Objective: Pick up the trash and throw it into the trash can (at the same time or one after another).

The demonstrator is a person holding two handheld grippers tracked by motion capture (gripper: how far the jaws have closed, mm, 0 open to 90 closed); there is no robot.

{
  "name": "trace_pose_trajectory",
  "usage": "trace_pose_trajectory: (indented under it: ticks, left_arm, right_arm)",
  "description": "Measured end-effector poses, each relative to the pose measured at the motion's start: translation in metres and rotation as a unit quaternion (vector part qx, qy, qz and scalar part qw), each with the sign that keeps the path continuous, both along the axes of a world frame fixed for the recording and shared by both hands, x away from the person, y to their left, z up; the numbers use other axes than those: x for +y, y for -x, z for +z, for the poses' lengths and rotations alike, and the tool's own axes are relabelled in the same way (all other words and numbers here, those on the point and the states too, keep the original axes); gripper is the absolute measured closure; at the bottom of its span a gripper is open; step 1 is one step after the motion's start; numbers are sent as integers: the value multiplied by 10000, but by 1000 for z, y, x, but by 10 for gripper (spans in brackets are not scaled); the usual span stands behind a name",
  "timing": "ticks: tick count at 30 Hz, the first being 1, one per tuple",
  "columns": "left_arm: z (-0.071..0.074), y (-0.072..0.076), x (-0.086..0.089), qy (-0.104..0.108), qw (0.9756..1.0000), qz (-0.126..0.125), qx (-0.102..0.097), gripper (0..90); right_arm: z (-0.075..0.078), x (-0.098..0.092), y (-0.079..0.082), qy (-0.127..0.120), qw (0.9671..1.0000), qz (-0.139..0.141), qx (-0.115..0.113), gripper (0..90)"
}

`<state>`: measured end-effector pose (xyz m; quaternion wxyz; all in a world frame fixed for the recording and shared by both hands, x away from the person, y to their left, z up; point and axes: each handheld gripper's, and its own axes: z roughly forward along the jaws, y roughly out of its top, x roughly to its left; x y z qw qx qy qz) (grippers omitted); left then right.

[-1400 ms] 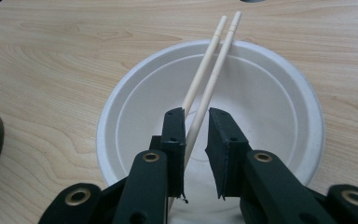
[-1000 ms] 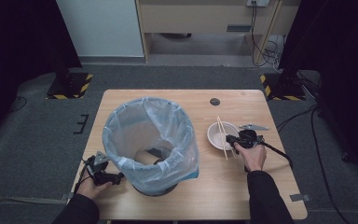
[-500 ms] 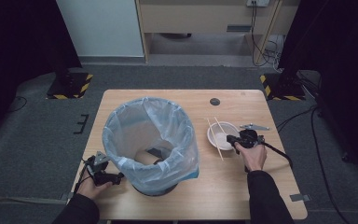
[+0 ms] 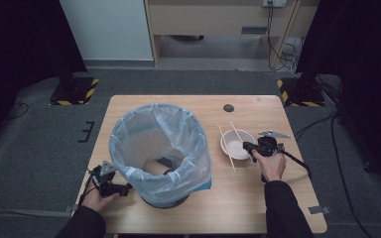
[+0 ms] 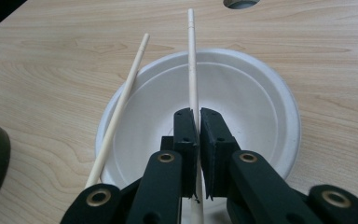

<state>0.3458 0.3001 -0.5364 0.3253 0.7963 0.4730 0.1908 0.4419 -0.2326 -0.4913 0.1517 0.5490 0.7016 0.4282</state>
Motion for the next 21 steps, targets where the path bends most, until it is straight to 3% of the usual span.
trace_pose_trajectory:
  ticks: [10, 21]
  left_arm:
    - [0, 0, 0, 2, 10000, 2, 0, 0]
    - [0, 0, 0, 2, 10000, 2, 0, 0]
  right_arm:
    - [8, -4, 2, -186, 9997, -38, -164, 860]
    - [30, -17, 6, -646, 9957, -198, -641, 860]
